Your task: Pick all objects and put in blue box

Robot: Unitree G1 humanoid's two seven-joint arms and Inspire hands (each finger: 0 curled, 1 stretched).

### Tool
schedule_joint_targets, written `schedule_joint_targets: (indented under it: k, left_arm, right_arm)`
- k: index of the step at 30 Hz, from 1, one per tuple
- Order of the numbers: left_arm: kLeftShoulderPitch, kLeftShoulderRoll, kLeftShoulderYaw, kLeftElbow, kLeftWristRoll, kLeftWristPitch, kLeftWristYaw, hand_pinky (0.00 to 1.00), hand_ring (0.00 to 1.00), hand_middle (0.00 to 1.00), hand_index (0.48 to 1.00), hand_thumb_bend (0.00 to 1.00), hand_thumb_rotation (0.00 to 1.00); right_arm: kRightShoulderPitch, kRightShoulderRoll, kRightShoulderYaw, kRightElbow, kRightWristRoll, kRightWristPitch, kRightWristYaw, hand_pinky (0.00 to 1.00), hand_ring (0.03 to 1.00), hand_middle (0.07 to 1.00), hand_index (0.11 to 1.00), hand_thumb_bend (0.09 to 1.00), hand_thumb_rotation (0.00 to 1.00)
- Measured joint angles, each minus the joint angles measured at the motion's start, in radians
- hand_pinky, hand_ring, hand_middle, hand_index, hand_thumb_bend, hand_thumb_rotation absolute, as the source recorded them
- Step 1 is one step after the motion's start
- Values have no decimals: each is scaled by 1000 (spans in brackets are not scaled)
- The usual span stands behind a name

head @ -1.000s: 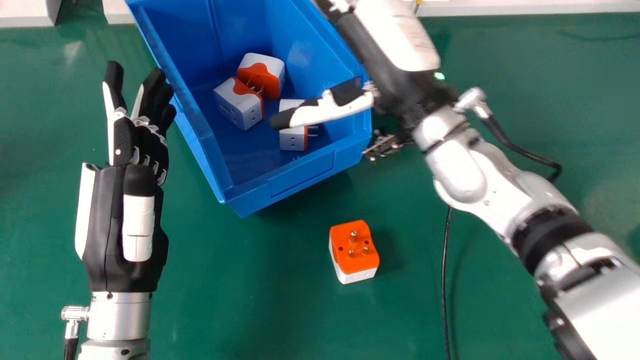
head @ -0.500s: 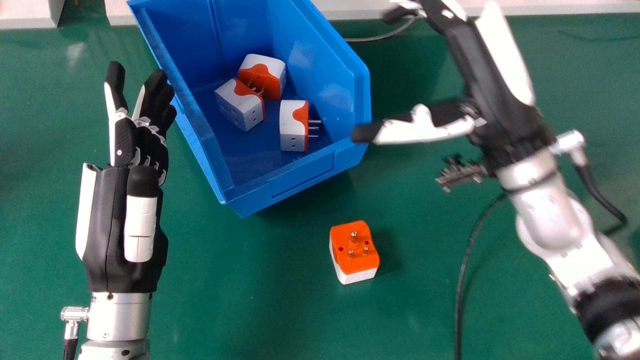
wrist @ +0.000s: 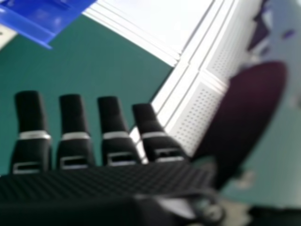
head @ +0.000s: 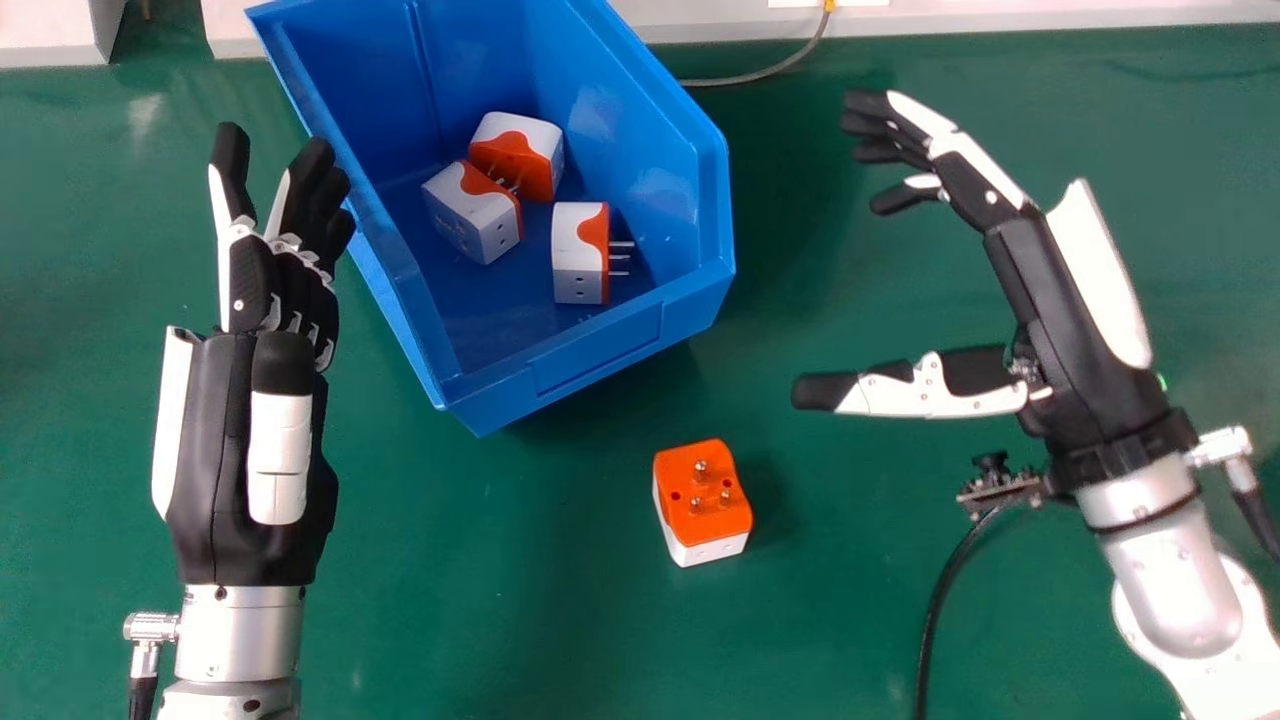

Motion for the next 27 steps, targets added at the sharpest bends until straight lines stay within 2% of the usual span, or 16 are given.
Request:
schedule_joint_targets:
  k: [3,4,8,16,19,24,27]
  left_arm:
    - [0,0,0,0,-18,0,-5,973,968,969,962,870,929]
    - [0,1,1,0,-19,0,-6,973,968,969,962,871,930]
    - [0,1,0,-1,-19,0,-14,973,968,968,962,872,930]
    - [1,1,0,-4,-20,3,-19,974,968,968,961,873,931]
    - [1,1,0,-4,-28,4,-22,974,968,969,961,873,932]
    - [1,1,1,-4,-29,5,-22,974,968,969,961,873,932]
    - [2,1,1,-5,-29,6,-22,974,967,969,961,873,932]
  right_arm:
    - [32,3,3,0,-3,0,6,643,778,826,848,905,419]
    - [43,4,4,0,-6,0,7,644,779,827,848,907,418]
    - [71,17,10,-1,-25,7,10,649,783,829,849,914,414]
    - [122,56,53,-3,-82,50,19,657,794,846,854,925,421]
    - [125,62,64,-3,-83,69,25,660,797,852,858,928,423]
    - [124,69,89,7,-101,94,28,663,800,858,862,937,422]
    - [118,72,110,29,-124,113,28,710,842,892,891,974,433]
